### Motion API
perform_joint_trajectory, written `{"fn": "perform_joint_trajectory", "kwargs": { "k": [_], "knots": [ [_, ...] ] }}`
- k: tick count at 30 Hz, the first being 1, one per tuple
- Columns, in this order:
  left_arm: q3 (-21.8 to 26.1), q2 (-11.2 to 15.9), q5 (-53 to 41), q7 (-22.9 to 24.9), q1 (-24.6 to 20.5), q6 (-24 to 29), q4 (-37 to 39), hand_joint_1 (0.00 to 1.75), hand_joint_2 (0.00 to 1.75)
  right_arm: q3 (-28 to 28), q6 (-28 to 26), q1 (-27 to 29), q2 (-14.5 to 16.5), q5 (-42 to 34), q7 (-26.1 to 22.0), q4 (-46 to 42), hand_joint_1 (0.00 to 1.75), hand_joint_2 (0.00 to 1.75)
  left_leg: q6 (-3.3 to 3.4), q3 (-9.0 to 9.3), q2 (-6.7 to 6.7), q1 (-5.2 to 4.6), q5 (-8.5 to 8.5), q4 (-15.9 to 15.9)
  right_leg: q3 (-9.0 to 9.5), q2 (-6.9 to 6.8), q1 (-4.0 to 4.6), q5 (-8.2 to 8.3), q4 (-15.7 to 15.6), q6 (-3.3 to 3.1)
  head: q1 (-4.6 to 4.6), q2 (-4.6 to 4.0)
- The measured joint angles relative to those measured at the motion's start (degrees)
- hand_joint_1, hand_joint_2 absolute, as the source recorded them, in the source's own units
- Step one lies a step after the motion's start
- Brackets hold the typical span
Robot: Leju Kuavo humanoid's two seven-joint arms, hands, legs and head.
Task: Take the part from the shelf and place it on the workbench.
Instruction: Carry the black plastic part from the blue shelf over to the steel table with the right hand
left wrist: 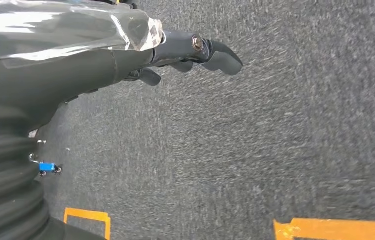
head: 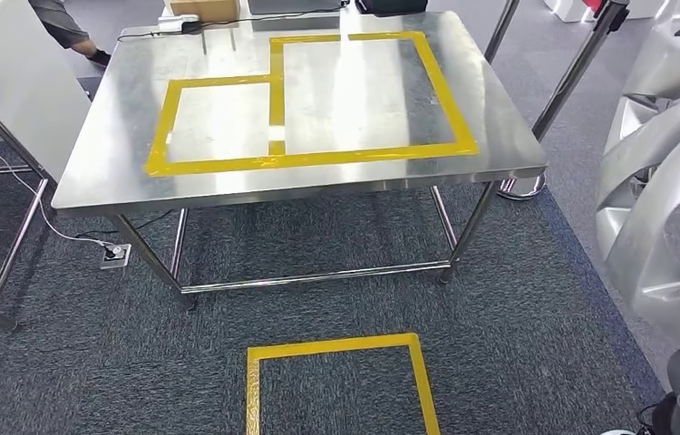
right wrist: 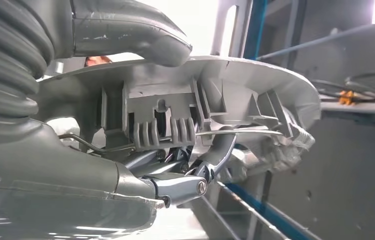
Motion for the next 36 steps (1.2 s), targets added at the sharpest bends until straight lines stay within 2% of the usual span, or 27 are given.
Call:
{"fn": "perform_joint_trajectory", "kwargs": {
  "k": [2, 4, 5, 6, 7, 8, 9, 10, 11, 13, 15, 17, 19, 20, 21, 22, 24, 25, 26, 28, 30, 31, 32, 34, 35, 36],
  "knots": [
    [0.0, 0.0, -0.1, 0.0, 0.0, 0.0, 0.0, 0.00, 1.75, 0.0, -0.1, 0.1, 0.0, 0.1, 0.0, 0.0, 1.75, 1.75, 0.54, 1.04, -0.12, 0.02, -0.77, -0.1, -4.03, -0.01, 0.06, -1.62, 6.6, 0.09, 0.64, 0.00],
    [0.0, 0.0, -0.1, 0.0, 0.0, 0.0, 0.0, 0.00, 1.75, 0.1, -0.1, 0.3, -0.1, 0.1, 0.0, 0.0, 1.75, 1.75, 0.79, 1.85, -0.28, -0.12, -1.66, -0.1, -8.76, 0.00, 0.20, -4.33, 12.2, 0.13, 1.04, 0.00],
    [0.0, -0.1, -0.1, -0.1, 0.0, 0.0, 0.0, 0.00, 1.75, 0.1, -0.1, 0.5, -0.1, 0.1, 0.0, 0.0, 1.75, 1.75, 0.83, 2.41, -0.40, -0.20, -2.16, -0.1, -10.15, 0.00, 0.29, -4.82, 12.9, 0.01, 1.15, 0.00],
    [0.1, -0.1, -0.2, -0.1, 0.0, 0.0, 0.0, 0.00, 1.75, 0.0, -0.2, 0.6, -0.1, 0.2, 0.0, 0.0, 1.75, 1.75, 0.84, 3.12, -0.52, -0.27, -2.70, -0.1, -10.57, 0.00, 0.39, -4.06, 11.7, -0.23, 1.29, 0.00],
    [0.1, -0.1, -0.2, -0.2, 0.0, 0.0, 0.0, 0.00, 1.75, 0.0, -0.2, 0.8, -0.1, 0.2, 0.0, 0.0, 1.75, 1.75, 0.80, 3.93, -0.63, -0.33, -3.29, -0.1, -10.11, 0.00, 0.51, -2.02, 8.7, -0.59, 1.47, 0.00],
    [0.1, -0.1, -0.2, -0.2, 0.0, 0.0, 0.0, 0.00, 1.75, 0.0, -0.3, 0.9, -0.1, 0.2, 0.0, 0.0, 1.75, 1.75, 0.70, 4.56, -0.68, -0.37, -3.91, -0.2, -9.19, 0.03, 0.69, 1.08, 5.0, -1.02, 1.68, 0.00],
    [0.1, -0.1, -0.2, -0.3, 0.0, 0.0, 0.0, 0.00, 1.75, 0.0, -0.4, 1.0, -0.1, 0.2, 0.0, 0.0, 1.75, 1.75, 0.50, 5.17, -0.71, -0.45, -4.48, -0.2, -8.59, 0.05, 0.93, 3.24, 1.9, -1.31, 1.74, 0.00],
    [0.1, -0.1, -0.2, -0.3, 0.0, 0.0, 0.0, 0.00, 1.75, 0.0, -0.4, 1.1, -0.1, 0.2, 0.0, -0.1, 1.75, 1.75, 0.20, 5.50, -0.70, -0.48, -4.95, -0.2, -8.13, 0.08, 1.18, 4.88, -0.1, -1.58, 1.80, 0.01],
    [0.1, -0.1, -0.2, -0.3, 0.0, -0.1, 0.0, 0.00, 1.75, 0.0, -0.4, 1.2, -0.1, 0.2, 0.0, -0.1, 1.75, 1.75, -0.17, 5.78, -0.67, -0.49, -5.30, -0.1, -8.02, 0.11, 1.41, 5.73, -0.9, -1.80, 1.81, 0.01],
    [0.1, -0.1, -0.2, -0.4, 0.0, -0.1, 0.0, 0.00, 1.75, 0.0, -0.4, 1.2, -0.1, 0.2, 0.0, -0.4, 1.75, 1.75, -0.78, 6.05, -0.60, -0.46, -5.43, 0.3, -7.65, 0.17, 1.49, 5.67, -1.2, -2.27, 1.78, 0.01],
    [0.1, -0.2, -0.2, -0.4, -0.1, -0.1, 0.0, 0.00, 1.75, 0.0, -0.4, 1.2, 0.0, 0.2, 0.0, -0.5, 1.75, 1.75, -1.27, 4.59, -0.42, -0.43, -5.03, 3.2, -6.67, 0.19, 1.20, 5.42, -1.7, -2.83, 1.57, 0.00],
    [0.1, -0.2, -0.2, -0.5, -0.2, 0.0, 0.0, 0.00, 1.75, 0.0, -0.4, 1.3, 0.0, 0.2, 0.0, -0.5, 1.75, 1.75, -1.86, 0.57, -0.24, -0.29, -6.04, 9.1, -5.68, 0.16, 0.99, 4.79, -2.0, -3.23, 1.16, 0.00],
    [0.1, -0.1, -0.2, -0.5, -0.2, 0.0, 0.0, 0.00, 1.75, 0.0, -0.4, 1.3, 0.1, 0.2, 0.0, -0.6, 1.75, 1.75, -2.28, -3.90, -0.21, -0.11, -8.69, 14.6, -4.85, 0.18, 0.92, 3.98, -2.0, -3.35, 0.77, 0.00],
    [0.1, -0.1, -0.2, -0.5, -0.2, 0.0, 0.0, 0.00, 1.75, 0.0, -0.4, 1.3, 0.1, 0.2, 0.0, -0.6, 1.75, 1.75, -2.37, -5.38, -0.21, -0.07, -9.49, 15.9, -4.39, 0.21, 0.91, 3.58, -2.0, -3.33, 0.62, 0.00],
    [0.1, -0.1, -0.2, -0.5, -0.1, 0.0, 0.0, 0.00, 1.75, 0.0, -0.4, 1.4, 0.1, 0.2, 0.0, -0.6, 1.75, 1.75, -2.36, -5.94, -0.21, -0.05, -8.87, 15.1, -3.74, 0.23, 0.91, 3.08, -2.0, -3.28, 0.50, 0.00],
    [0.1, -0.1, -0.2, -0.5, -0.1, 0.0, 0.0, 0.00, 1.75, 0.0, -0.4, 1.5, 0.2, 0.2, 0.0, -0.6, 1.75, 1.75, -2.28, -5.60, -0.20, -0.05, -7.06, 12.7, -3.03, 0.23, 0.91, 2.58, -2.0, -3.19, 0.42, 0.00],
    [0.1, 0.0, -0.2, -0.5, -0.1, 0.0, 0.0, 0.00, 1.75, 0.1, -0.4, 1.6, 0.3, 0.2, 0.0, -0.6, 1.75, 1.75, -1.83, -3.51, -0.11, -0.21, -1.93, 5.4, -1.67, 0.22, 0.95, 1.52, -2.1, -2.86, 0.31, 0.00],
    [0.2, 0.1, -0.2, -0.5, -0.1, 0.0, 0.0, 0.00, 1.75, 0.2, -0.4, 1.6, 0.4, 0.2, 0.0, -0.6, 1.75, 1.75, -1.54, -2.74, -0.04, -0.38, -0.94, 3.0, -1.30, 0.23, 0.97, 1.11, -2.2, -2.59, 0.27, 0.00],
    [0.2, 0.1, -0.2, -0.5, -0.1, 0.0, 0.0, 0.00, 1.75, 0.2, -0.4, 1.6, 0.5, 0.3, -0.1, -0.6, 1.75, 1.75, -1.15, -2.21, 0.01, -0.58, -0.52, 1.6, -1.08, 0.25, 0.99, 0.82, -2.3, -2.26, 0.24, 0.00],
    [0.2, 0.1, -0.2, -0.5, 0.0, 0.0, 0.0, 0.00, 1.75, 0.3, -0.4, 1.6, 0.5, 0.3, -0.1, -0.7, 1.75, 1.75, -0.24, -1.47, 0.00, -0.74, -0.94, 0.9, -0.43, 0.30, 1.01, 0.78, -2.2, -1.44, 0.19, 0.00],
    [0.3, 0.2, -0.3, -0.6, 0.1, 0.1, 0.0, 0.00, 1.75, 0.3, -0.4, 1.7, 0.6, 0.4, 0.0, -0.7, 1.75, 1.75, 0.54, 0.01, -0.04, -0.48, -0.51, 0.2, -0.41, 0.24, 1.01, 0.58, -0.5, -0.85, 0.40, 0.00],
    [0.3, 0.2, -0.3, -0.6, 0.1, 0.1, 0.0, 0.00, 1.75, 0.3, -0.4, 1.7, 0.6, 0.4, 0.0, -0.7, 1.75, 1.75, 0.81, 0.77, -0.06, -0.35, -0.68, 0.1, -1.50, 0.21, 0.99, 0.05, 1.6, -0.68, 0.71, 0.00],
    [0.3, 0.2, -0.3, -0.6, 0.1, 0.1, 0.0, 0.00, 1.75, 0.3, -0.4, 1.7, 0.6, 0.4, 0.0, -0.7, 1.75, 1.75, 1.02, 1.21, -0.05, -0.30, -0.96, 0.0, -3.39, 0.18, 0.97, -0.84, 4.6, -0.55, 1.01, 0.00],
    [0.3, 0.2, -0.3, -0.6, 0.0, 0.1, 0.0, 0.00, 1.75, 0.3, -0.4, 1.9, 0.6, 0.4, 0.0, -0.7, 1.75, 1.75, 1.26, 1.86, -0.14, -0.33, -1.76, 0.0, -8.05, 0.18, 0.96, -3.38, 10.8, -0.21, 1.44, 0.00],
    [0.3, 0.2, -0.3, -0.7, 0.1, 0.1, 0.0, 0.00, 1.75, 0.3, -0.4, 2.0, 0.6, 0.4, 0.0, -0.7, 1.75, 1.75, 1.27, 2.27, -0.21, -0.34, -2.21, 0.0, -9.75, 0.18, 0.97, -4.29, 12.4, -0.07, 1.48, 0.00],
    [0.3, 0.2, -0.3, -0.7, 0.1, 0.1, 0.0, 0.00, 1.75, 0.3, -0.4, 2.0, 0.6, 0.4, 0.0, -0.7, 1.75, 1.75, 1.23, 2.84, -0.31, -0.34, -2.72, 0.0, -10.59, 0.18, 0.97, -4.19, 12.2, -0.03, 1.56, 0.00]
  ]
}}
